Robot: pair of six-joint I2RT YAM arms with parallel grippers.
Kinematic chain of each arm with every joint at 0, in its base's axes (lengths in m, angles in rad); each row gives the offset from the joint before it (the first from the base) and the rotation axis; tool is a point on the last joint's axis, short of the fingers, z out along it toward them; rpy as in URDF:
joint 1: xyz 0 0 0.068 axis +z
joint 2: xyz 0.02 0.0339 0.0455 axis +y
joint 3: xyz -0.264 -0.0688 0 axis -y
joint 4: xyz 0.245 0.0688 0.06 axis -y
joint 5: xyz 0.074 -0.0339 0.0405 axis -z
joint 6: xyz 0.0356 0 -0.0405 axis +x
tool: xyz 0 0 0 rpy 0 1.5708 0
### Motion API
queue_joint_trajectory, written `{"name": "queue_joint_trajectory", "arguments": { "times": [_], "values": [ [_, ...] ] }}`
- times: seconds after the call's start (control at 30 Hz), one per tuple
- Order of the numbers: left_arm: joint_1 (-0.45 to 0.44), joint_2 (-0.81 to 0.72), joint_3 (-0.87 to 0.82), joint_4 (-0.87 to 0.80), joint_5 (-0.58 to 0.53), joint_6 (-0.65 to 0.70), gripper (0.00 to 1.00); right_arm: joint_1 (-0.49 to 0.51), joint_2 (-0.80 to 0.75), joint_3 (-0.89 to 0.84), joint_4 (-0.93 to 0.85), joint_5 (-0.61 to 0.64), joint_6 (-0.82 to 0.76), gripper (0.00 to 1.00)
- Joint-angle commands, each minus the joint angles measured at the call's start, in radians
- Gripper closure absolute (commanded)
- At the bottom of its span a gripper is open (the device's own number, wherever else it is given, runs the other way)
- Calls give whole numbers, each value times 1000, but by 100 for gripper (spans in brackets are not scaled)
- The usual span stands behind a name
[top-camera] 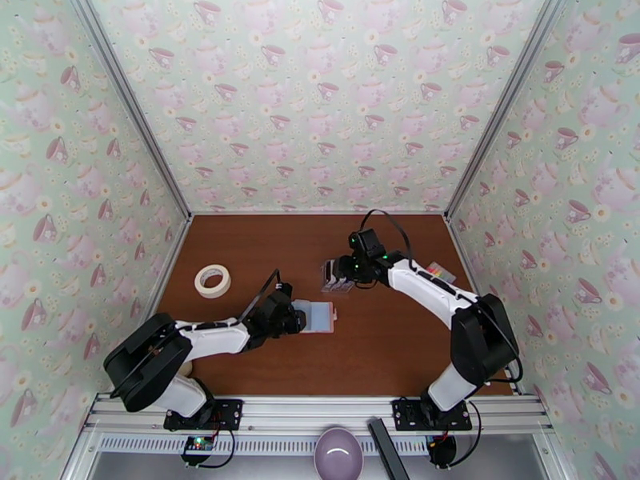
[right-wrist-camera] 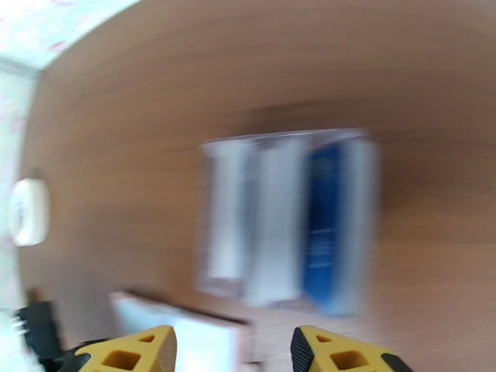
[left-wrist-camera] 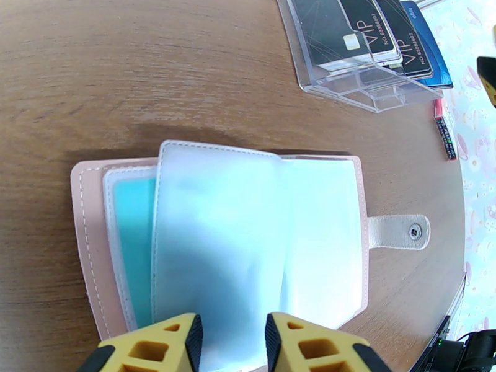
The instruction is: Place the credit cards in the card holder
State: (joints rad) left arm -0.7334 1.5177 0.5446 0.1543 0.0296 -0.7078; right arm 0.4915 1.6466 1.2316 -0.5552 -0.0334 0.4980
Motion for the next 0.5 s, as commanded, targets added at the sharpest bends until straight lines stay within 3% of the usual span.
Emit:
{"name": "queue_joint_trajectory", "arguments": {
  "times": [0.0,0.47],
  "values": [
    [8,18,-36,-79,9,-16,65,-28,19,45,-58,120,-70,46],
    [6,-78,-45,-142,-5,-17,61,-53,130,87,-28,72,-101,48]
  ]
}}
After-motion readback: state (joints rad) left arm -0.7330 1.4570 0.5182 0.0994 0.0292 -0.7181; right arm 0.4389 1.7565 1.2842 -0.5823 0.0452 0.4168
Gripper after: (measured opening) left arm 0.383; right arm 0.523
